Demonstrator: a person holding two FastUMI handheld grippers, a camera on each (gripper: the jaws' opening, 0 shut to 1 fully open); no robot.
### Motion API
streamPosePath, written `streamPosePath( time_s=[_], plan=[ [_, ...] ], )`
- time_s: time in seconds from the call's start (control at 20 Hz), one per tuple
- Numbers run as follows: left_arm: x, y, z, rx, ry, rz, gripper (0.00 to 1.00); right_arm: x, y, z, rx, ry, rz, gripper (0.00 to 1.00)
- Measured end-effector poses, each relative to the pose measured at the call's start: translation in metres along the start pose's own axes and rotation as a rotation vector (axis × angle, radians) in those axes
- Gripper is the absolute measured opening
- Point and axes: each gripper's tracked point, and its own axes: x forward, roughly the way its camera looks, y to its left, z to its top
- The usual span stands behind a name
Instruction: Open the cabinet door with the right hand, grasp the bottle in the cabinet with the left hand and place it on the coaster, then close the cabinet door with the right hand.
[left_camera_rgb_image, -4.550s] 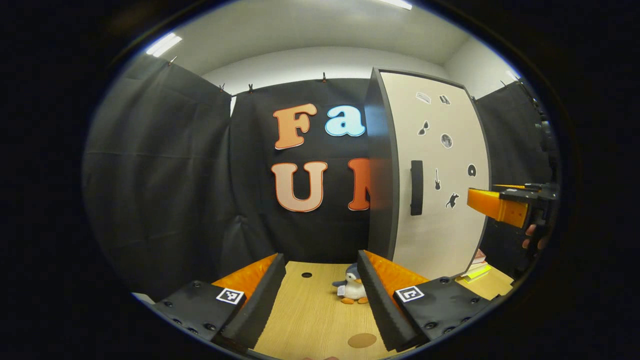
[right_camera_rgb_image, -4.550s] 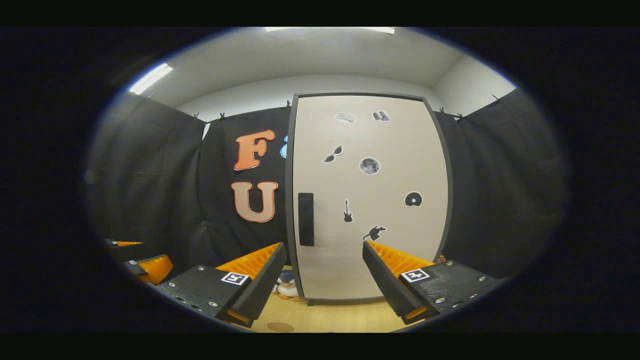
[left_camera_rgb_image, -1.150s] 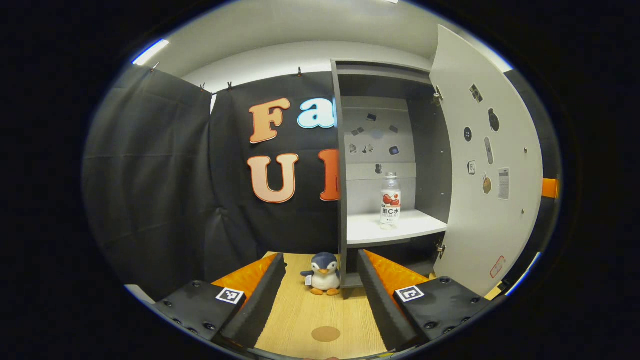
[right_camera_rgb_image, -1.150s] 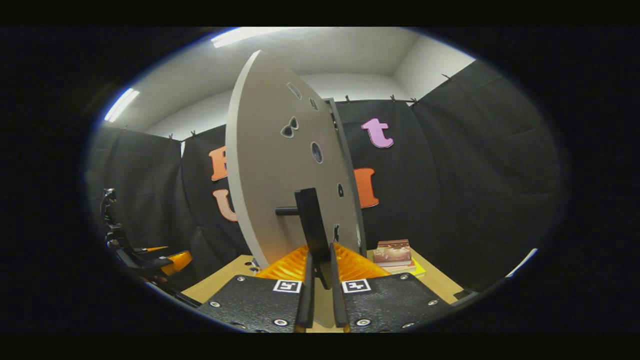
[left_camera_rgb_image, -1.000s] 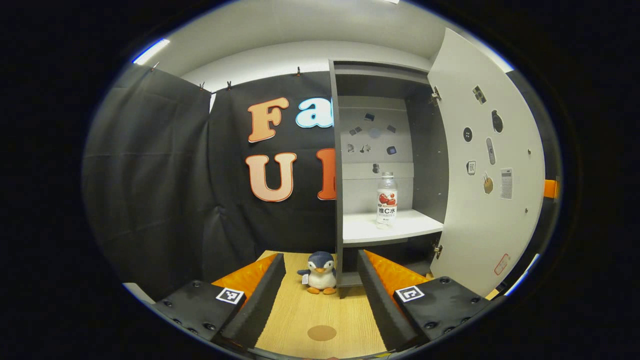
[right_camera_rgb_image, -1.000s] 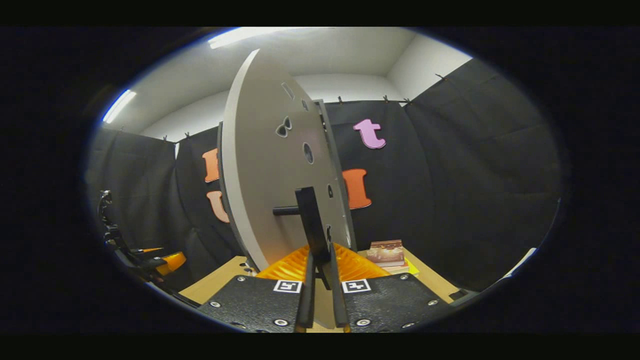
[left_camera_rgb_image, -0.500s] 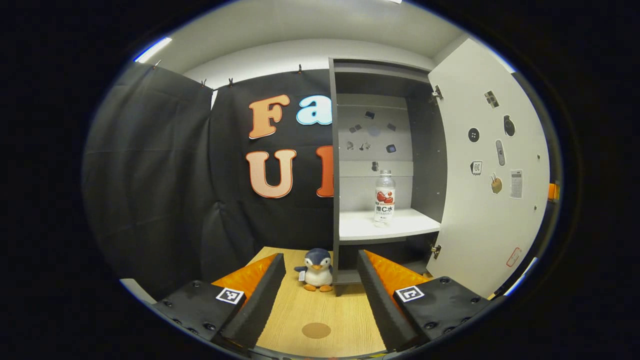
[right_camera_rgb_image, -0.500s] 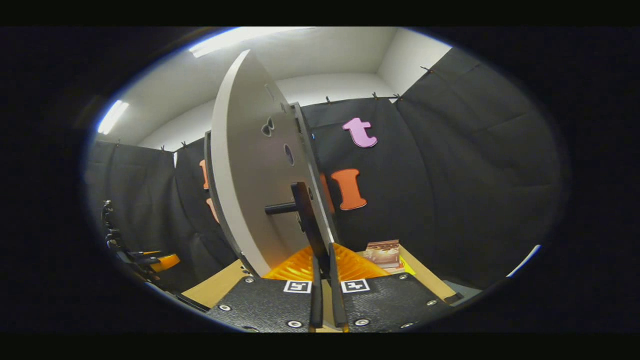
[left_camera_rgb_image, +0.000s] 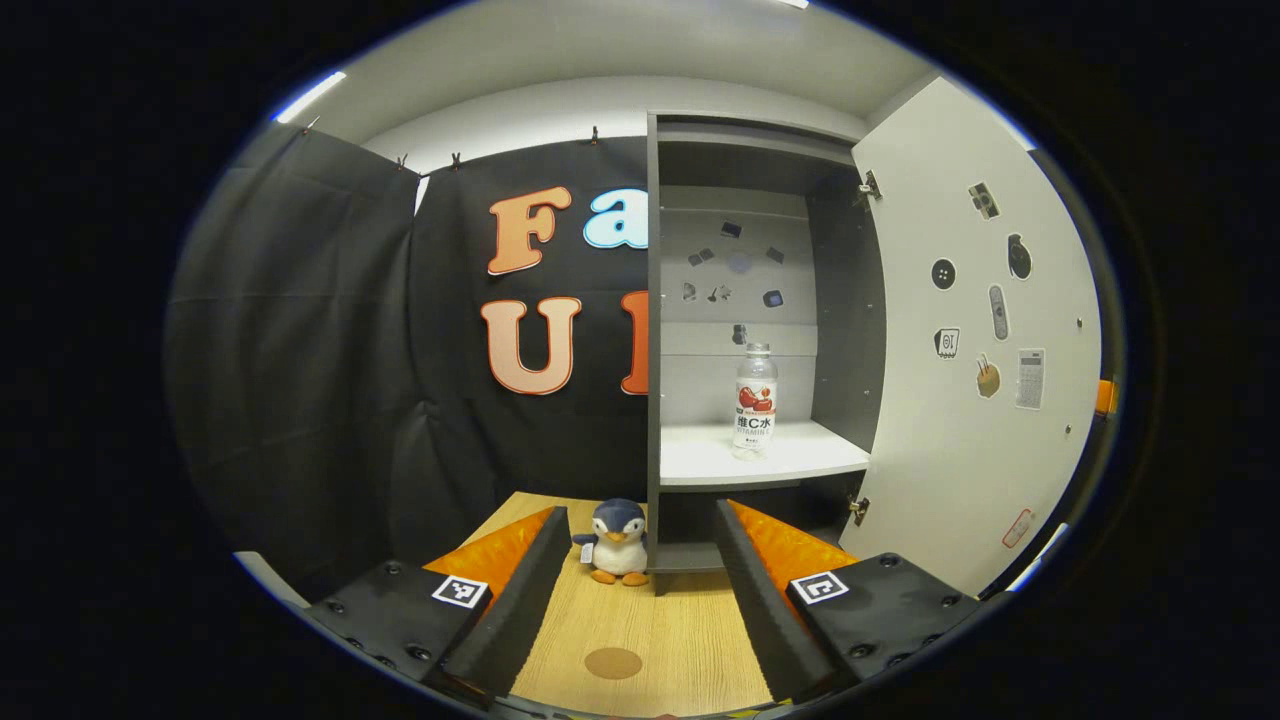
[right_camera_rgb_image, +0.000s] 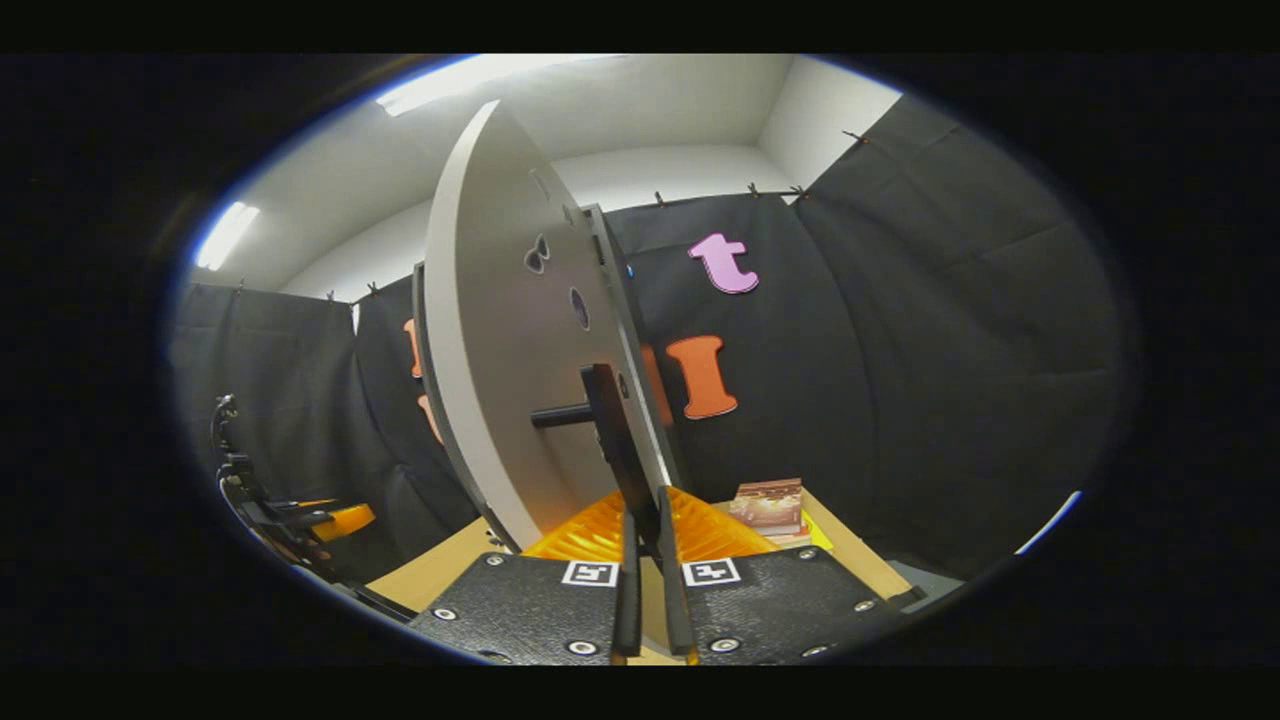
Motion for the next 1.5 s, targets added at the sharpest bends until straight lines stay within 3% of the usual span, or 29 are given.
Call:
streamPosePath(
  time_s=[0.1, 0.2, 0.25, 0.3, 0.4, 0.5, 0.65, 0.7, 0.85, 1.05, 1.1, 1.2, 1.25, 1.3, 1.35, 1.5],
  plan=[
    [0.001, -0.001, -0.001, -0.003, 0.003, 0.003, 0.94, -0.004, -0.005, 0.0, -0.017, 0.001, -0.007, 0.19],
    [0.003, -0.005, 0.0, -0.005, 0.0, -0.003, 0.94, -0.006, -0.002, 0.0, -0.007, 0.005, -0.01, 0.0],
    [0.004, -0.006, 0.002, -0.004, -0.004, -0.005, 0.94, -0.009, -0.001, 0.001, -0.005, -0.004, -0.014, 0.19],
    [0.006, -0.009, 0.004, -0.001, -0.008, -0.008, 0.94, -0.011, 0.0, 0.003, -0.007, -0.015, -0.021, 0.19],
    [0.007, -0.014, 0.004, -0.001, -0.006, -0.012, 0.94, -0.011, -0.001, 0.002, -0.024, -0.022, -0.031, 0.09],
    [0.009, -0.019, 0.005, -0.008, -0.007, -0.02, 0.94, -0.018, 0.001, 0.001, -0.048, -0.022, -0.031, 0.08],
    [0.016, -0.026, 0.004, -0.009, 0.0, -0.032, 0.94, -0.025, 0.009, 0.002, -0.066, -0.025, -0.012, 0.09],
    [0.02, -0.029, 0.004, -0.009, -0.001, -0.041, 0.94, -0.026, 0.012, 0.003, -0.068, -0.034, -0.004, 0.19],
    [0.039, -0.037, 0.007, -0.016, -0.009, -0.069, 0.94, -0.026, 0.022, 0.004, -0.071, -0.051, 0.018, 0.19],
    [0.077, -0.065, 0.013, -0.042, -0.02, -0.149, 0.94, -0.021, 0.023, 0.007, -0.115, -0.065, -0.004, 0.05],
    [0.09, -0.074, 0.018, -0.033, -0.032, -0.172, 0.94, -0.02, 0.024, 0.004, -0.118, -0.063, -0.005, 0.16],
    [0.116, -0.092, 0.023, -0.016, -0.046, -0.217, 0.94, -0.02, 0.027, 0.002, -0.123, -0.057, -0.024, 0.28],
    [0.13, -0.101, 0.025, -0.018, -0.052, -0.238, 0.94, -0.019, 0.029, 0.002, -0.128, -0.055, -0.033, 0.48],
    [0.145, -0.111, 0.027, -0.016, -0.059, -0.26, 0.95, -0.018, 0.028, 0.001, -0.13, -0.056, -0.048, 0.54],
    [0.158, -0.119, 0.029, -0.01, -0.064, -0.273, 0.95, -0.014, 0.029, 0.002, -0.126, -0.058, -0.06, 0.66],
    [0.196, -0.138, 0.037, -0.003, -0.088, -0.314, 0.95, -0.009, 0.032, 0.0, -0.106, -0.056, -0.09, 0.77]
  ],
)
